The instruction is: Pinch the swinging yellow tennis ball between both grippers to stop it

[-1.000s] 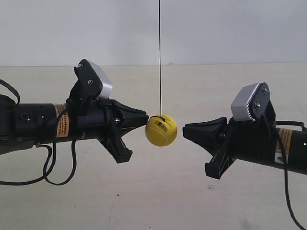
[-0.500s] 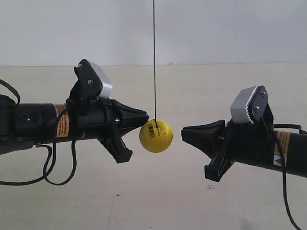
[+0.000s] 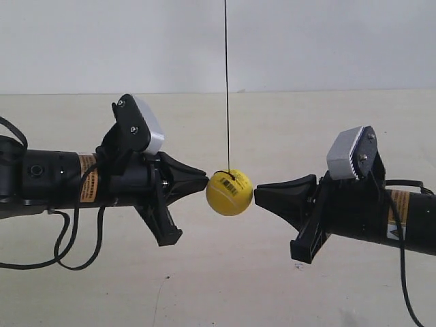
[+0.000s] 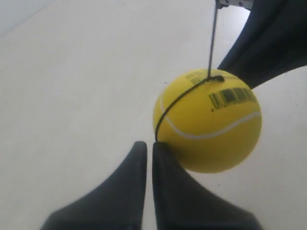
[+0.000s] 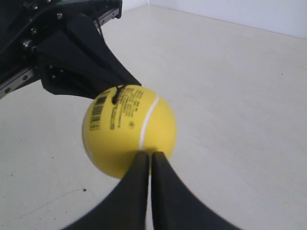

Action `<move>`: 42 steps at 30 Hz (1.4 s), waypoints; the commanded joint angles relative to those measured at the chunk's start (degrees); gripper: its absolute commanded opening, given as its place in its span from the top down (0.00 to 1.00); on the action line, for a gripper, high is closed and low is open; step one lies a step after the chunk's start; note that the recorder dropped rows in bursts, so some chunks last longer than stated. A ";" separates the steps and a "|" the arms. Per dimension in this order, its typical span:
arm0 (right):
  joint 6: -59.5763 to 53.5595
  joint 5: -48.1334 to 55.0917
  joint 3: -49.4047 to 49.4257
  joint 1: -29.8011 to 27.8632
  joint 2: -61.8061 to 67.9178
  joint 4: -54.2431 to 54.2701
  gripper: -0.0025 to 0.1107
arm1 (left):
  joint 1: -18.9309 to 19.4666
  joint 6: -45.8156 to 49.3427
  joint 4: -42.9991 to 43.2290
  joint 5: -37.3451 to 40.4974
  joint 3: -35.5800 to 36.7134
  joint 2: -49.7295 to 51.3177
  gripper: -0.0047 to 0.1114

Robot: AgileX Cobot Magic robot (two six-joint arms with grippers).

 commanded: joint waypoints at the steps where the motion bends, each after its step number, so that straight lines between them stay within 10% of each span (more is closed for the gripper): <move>1: -0.05 -0.81 -0.07 0.16 -0.04 -0.38 0.98 | -0.20 -1.21 2.87 -0.11 0.15 0.09 0.92; 42: -5.11 3.64 -0.07 0.16 -0.14 5.79 0.98 | -0.10 4.43 -6.45 6.74 -0.19 -0.56 0.92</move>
